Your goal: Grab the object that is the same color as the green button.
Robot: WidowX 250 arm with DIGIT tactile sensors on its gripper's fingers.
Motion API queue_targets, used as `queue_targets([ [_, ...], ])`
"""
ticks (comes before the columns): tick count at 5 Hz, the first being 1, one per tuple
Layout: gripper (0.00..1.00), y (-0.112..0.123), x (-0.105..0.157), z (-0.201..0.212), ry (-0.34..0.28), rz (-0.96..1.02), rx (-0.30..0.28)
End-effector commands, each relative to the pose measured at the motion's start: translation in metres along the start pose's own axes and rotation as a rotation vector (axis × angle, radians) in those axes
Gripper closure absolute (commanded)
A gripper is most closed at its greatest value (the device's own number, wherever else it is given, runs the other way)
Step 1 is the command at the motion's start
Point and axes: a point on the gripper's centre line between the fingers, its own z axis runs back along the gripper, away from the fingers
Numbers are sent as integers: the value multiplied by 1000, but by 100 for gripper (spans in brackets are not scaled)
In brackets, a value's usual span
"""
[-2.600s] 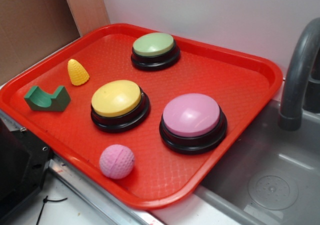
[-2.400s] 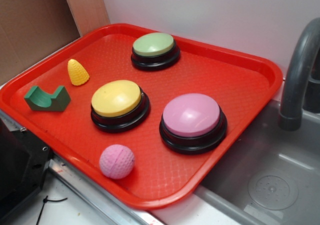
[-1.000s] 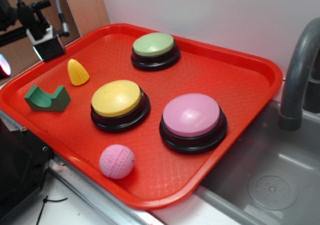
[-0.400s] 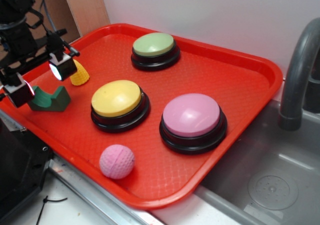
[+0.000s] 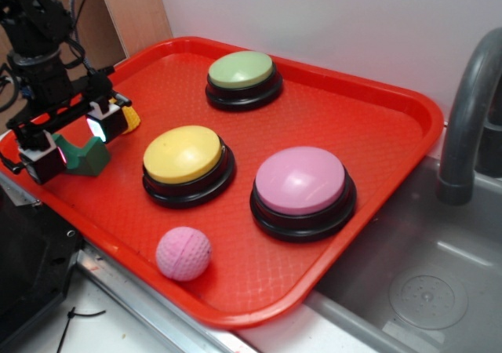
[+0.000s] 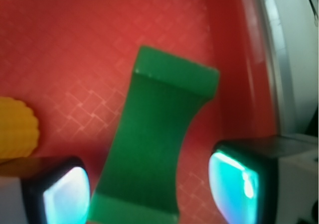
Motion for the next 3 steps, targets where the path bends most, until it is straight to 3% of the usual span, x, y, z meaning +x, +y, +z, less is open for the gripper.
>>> queue_targets([
  [1,23,-5,4,-6,-17,14,-11],
  [2,100,-3,0,-4,-13,-24,-27],
  [3,100,-2,-3,-3,-22,-59,-25],
])
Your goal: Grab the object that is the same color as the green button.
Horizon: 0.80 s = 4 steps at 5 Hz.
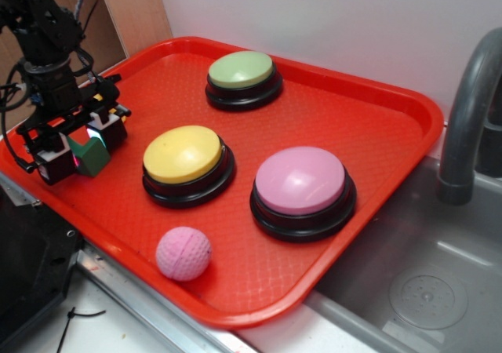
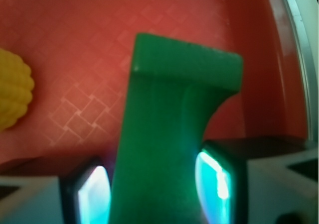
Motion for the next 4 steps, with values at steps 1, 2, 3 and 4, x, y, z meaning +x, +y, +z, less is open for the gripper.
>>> queue_targets([
  [1,100,0,-8,18,-25,-176,-30],
  [2,100,-3,-16,42,-17,-350,-55],
  [3,100,-8,-25,69,-45,-600,-76],
  [4,100,-14,-35,94,-113,-850,-85],
])
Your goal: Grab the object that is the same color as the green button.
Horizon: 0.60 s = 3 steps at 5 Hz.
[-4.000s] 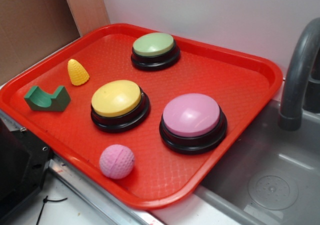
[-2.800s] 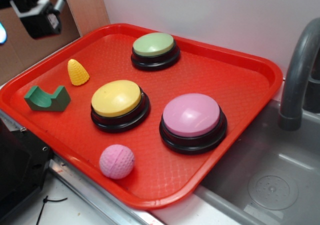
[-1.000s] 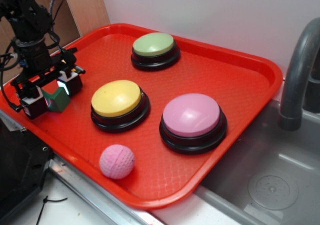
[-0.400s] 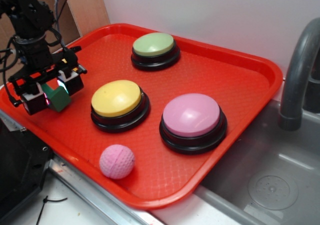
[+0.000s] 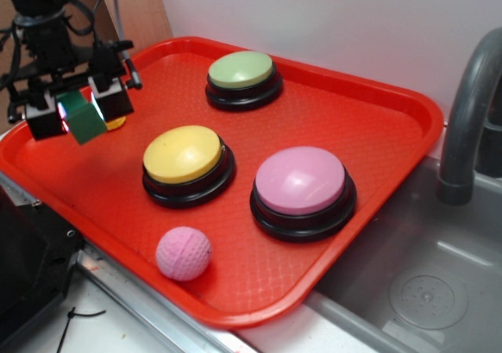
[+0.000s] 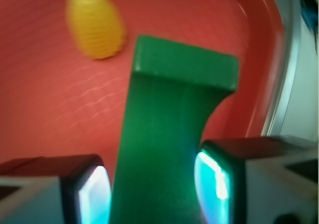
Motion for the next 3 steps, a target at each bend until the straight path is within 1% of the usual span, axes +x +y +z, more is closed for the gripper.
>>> queue_targets([
  [1,100,-15,-5,60,-80,-476,-48],
  [3,100,-5,-2,98,-73,-729,-156],
])
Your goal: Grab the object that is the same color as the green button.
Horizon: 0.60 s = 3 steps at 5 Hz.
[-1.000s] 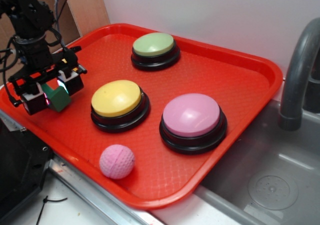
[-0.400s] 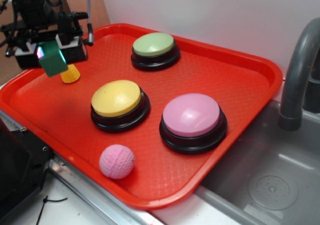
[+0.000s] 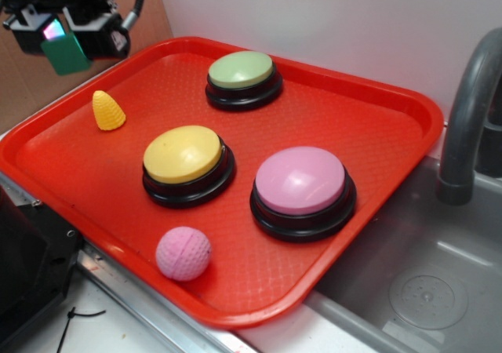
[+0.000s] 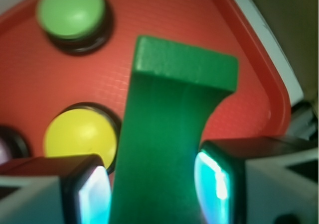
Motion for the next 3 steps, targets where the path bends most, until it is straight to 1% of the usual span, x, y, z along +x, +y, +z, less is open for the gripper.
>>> queue_targets([
  [1,100,8,3,35,-58,-205,-54],
  [2,100,4,4,36,-52,-278,-50],
  [3,100,5,5,33,-43,-296,-33],
])
